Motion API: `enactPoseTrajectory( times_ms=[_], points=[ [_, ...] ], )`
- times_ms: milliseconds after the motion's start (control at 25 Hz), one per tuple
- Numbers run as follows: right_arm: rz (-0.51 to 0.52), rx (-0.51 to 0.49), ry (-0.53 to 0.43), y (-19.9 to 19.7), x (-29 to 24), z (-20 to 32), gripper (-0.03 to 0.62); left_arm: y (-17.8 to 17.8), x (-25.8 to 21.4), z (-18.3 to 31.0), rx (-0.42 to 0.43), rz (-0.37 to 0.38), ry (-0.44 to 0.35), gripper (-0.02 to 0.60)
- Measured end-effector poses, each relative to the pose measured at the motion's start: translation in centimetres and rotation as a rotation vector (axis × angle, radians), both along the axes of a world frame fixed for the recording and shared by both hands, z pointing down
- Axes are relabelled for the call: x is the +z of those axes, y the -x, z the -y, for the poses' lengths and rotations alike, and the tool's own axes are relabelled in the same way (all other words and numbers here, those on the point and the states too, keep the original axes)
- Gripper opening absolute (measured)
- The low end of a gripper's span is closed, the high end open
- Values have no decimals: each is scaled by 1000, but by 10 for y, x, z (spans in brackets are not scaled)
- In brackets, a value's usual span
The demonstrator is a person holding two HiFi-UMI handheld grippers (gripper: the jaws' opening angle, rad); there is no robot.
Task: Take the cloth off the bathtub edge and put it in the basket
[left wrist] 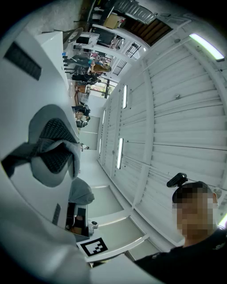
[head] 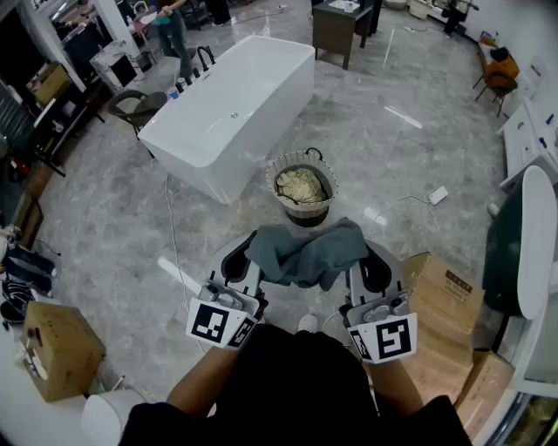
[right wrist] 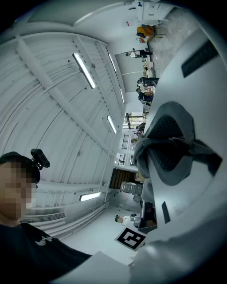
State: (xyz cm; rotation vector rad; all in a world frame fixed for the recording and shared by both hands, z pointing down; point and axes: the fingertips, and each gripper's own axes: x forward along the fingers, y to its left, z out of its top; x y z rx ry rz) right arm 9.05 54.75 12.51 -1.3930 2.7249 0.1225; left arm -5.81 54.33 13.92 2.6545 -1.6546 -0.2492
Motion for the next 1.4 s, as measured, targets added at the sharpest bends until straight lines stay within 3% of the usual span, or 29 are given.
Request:
enactPoseTrajectory(
  times_ms=[600, 920, 1160, 1400],
  points=[
    [36, -116, 142, 1, 22, 9, 38, 0, 6, 2, -106, -7, 11, 21],
    [39, -100, 133, 1, 22, 34, 38, -3, 12, 28, -83, 2, 23, 21],
    [52, -80, 139, 5, 20, 72, 38, -10, 16, 69, -14, -92, 66, 21],
    [48, -58, 133, 12, 11, 127, 38, -7, 14, 126, 14, -80, 60, 21]
  ],
)
